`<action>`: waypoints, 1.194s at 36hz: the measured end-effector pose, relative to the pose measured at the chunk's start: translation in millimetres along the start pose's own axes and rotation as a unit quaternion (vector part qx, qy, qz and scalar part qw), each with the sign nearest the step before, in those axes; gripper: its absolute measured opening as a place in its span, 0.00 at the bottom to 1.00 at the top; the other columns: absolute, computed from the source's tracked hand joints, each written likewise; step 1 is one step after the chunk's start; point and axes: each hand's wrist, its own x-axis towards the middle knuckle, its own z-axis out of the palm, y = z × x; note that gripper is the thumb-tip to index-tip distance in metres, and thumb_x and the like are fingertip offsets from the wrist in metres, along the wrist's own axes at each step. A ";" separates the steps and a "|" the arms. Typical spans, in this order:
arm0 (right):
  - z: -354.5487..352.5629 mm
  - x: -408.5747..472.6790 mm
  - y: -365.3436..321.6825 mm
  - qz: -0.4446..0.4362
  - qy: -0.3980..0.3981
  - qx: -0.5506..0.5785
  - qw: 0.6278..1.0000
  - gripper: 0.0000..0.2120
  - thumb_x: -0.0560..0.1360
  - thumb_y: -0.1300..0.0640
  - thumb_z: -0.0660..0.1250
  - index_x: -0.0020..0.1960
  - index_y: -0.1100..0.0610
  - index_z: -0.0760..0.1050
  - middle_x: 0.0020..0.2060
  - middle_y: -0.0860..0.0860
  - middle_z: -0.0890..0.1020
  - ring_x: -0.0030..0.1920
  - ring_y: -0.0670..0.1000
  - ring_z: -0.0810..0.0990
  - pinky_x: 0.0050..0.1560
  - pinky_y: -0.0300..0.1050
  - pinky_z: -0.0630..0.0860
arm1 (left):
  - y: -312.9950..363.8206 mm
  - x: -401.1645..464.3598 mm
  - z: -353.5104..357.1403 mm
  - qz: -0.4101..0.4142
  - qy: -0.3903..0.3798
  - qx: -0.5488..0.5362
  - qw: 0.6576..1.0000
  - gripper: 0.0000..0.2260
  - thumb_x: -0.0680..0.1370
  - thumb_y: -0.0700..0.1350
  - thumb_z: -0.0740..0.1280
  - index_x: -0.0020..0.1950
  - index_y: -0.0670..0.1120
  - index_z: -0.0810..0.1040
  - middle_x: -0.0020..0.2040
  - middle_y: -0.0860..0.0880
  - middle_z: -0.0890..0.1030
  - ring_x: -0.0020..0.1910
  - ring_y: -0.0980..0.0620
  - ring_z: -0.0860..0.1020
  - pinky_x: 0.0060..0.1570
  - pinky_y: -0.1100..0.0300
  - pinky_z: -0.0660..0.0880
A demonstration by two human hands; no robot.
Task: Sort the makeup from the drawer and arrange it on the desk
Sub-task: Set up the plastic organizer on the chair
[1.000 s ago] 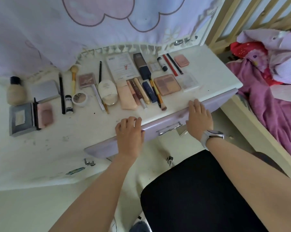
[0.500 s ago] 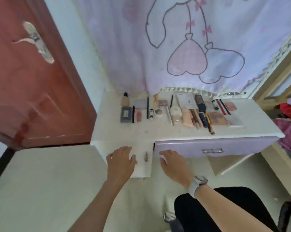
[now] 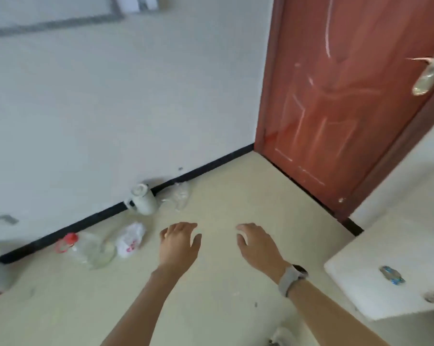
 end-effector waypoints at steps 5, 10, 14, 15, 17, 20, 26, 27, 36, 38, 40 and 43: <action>58.3 30.0 -117.1 -0.114 -0.087 -0.004 0.990 0.16 0.79 0.53 0.56 0.65 0.53 0.71 0.62 0.51 0.75 0.63 0.54 0.72 0.59 0.45 0.68 | -102.1 -45.2 -37.9 -0.153 0.037 -0.003 0.988 0.17 0.80 0.53 0.58 0.67 0.53 0.71 0.66 0.55 0.73 0.67 0.52 0.67 0.67 0.55 0.57; 117.6 37.4 -218.2 -0.220 -0.198 -0.001 0.955 0.16 0.79 0.54 0.56 0.65 0.55 0.72 0.62 0.52 0.76 0.63 0.54 0.71 0.62 0.47 0.68 | -178.1 -102.2 -58.8 -0.293 0.088 -0.029 0.952 0.16 0.79 0.52 0.59 0.66 0.52 0.73 0.64 0.53 0.75 0.65 0.51 0.69 0.64 0.57 0.56; 164.2 36.8 -293.0 -0.313 -0.280 -0.004 0.908 0.15 0.79 0.55 0.57 0.64 0.56 0.73 0.61 0.53 0.77 0.64 0.53 0.72 0.63 0.49 0.69 | -228.4 -145.0 -73.7 -0.411 0.129 -0.041 0.901 0.16 0.79 0.52 0.59 0.66 0.51 0.73 0.64 0.53 0.75 0.64 0.51 0.70 0.63 0.56 0.58; 174.8 35.3 -310.0 -0.334 -0.299 -0.010 0.894 0.15 0.79 0.56 0.57 0.64 0.57 0.73 0.61 0.53 0.77 0.63 0.53 0.72 0.63 0.49 0.69 | -237.7 -155.5 -77.5 -0.441 0.143 -0.048 0.885 0.15 0.79 0.51 0.59 0.65 0.51 0.73 0.64 0.52 0.75 0.63 0.50 0.71 0.62 0.56 0.58; 195.0 29.6 -341.9 -0.380 -0.332 -0.023 0.863 0.15 0.79 0.56 0.57 0.64 0.57 0.72 0.61 0.54 0.77 0.63 0.54 0.73 0.62 0.49 0.69 | -251.1 -177.5 -84.0 -0.496 0.174 -0.056 0.849 0.15 0.79 0.50 0.59 0.65 0.50 0.74 0.63 0.51 0.75 0.63 0.50 0.71 0.62 0.56 0.58; 224.2 14.0 -387.1 -0.450 -0.372 -0.042 0.811 0.15 0.79 0.56 0.56 0.63 0.57 0.72 0.60 0.54 0.76 0.62 0.54 0.72 0.62 0.48 0.69 | -264.0 -213.1 -89.9 -0.567 0.215 -0.055 0.794 0.15 0.80 0.51 0.59 0.65 0.51 0.73 0.63 0.53 0.75 0.63 0.52 0.71 0.63 0.58 0.57; 277.8 -44.7 -459.4 -0.563 -0.418 -0.072 0.709 0.15 0.79 0.56 0.55 0.63 0.56 0.73 0.61 0.53 0.75 0.63 0.55 0.69 0.63 0.47 0.66 | -275.5 -293.4 -98.6 -0.688 0.269 -0.063 0.671 0.16 0.80 0.51 0.58 0.66 0.51 0.72 0.65 0.54 0.74 0.64 0.52 0.70 0.63 0.58 0.57; 286.8 -57.2 -469.2 -0.580 -0.419 -0.076 0.694 0.15 0.79 0.56 0.55 0.62 0.56 0.73 0.61 0.53 0.76 0.63 0.55 0.69 0.62 0.47 0.66 | -277.8 -308.1 -99.3 -0.705 0.274 -0.058 0.652 0.16 0.80 0.51 0.58 0.67 0.51 0.72 0.65 0.54 0.74 0.63 0.52 0.70 0.64 0.58 0.57; 374.8 -164.5 -567.4 -0.711 -0.415 -0.107 0.558 0.16 0.79 0.54 0.55 0.66 0.52 0.70 0.63 0.50 0.74 0.65 0.53 0.68 0.60 0.46 0.66 | -346.3 -434.1 -108.7 -0.800 0.262 -0.009 0.540 0.18 0.79 0.53 0.59 0.68 0.51 0.70 0.66 0.54 0.72 0.65 0.52 0.68 0.65 0.54 0.59; 398.1 -189.8 -596.6 -0.726 -0.412 -0.116 0.537 0.17 0.79 0.54 0.55 0.66 0.52 0.70 0.63 0.49 0.74 0.65 0.53 0.68 0.60 0.47 0.66 | -374.4 -465.6 -114.1 -0.806 0.265 -0.013 0.529 0.19 0.79 0.53 0.58 0.69 0.51 0.69 0.67 0.54 0.71 0.65 0.51 0.68 0.64 0.54 0.59; 422.3 -217.0 -629.1 -0.739 -0.407 -0.127 0.521 0.17 0.79 0.53 0.55 0.66 0.51 0.69 0.64 0.48 0.74 0.65 0.52 0.68 0.61 0.46 0.65 | -405.0 -498.3 -122.0 -0.810 0.270 -0.026 0.520 0.19 0.79 0.53 0.58 0.69 0.51 0.68 0.67 0.54 0.70 0.66 0.51 0.67 0.64 0.55 0.59; 453.9 -262.4 -681.4 -0.761 -0.389 -0.145 0.497 0.17 0.79 0.53 0.55 0.67 0.51 0.68 0.65 0.47 0.73 0.67 0.51 0.66 0.63 0.45 0.62 | -449.8 -549.5 -140.1 -0.812 0.275 -0.041 0.513 0.19 0.79 0.54 0.58 0.70 0.51 0.67 0.68 0.54 0.69 0.66 0.51 0.66 0.64 0.54 0.59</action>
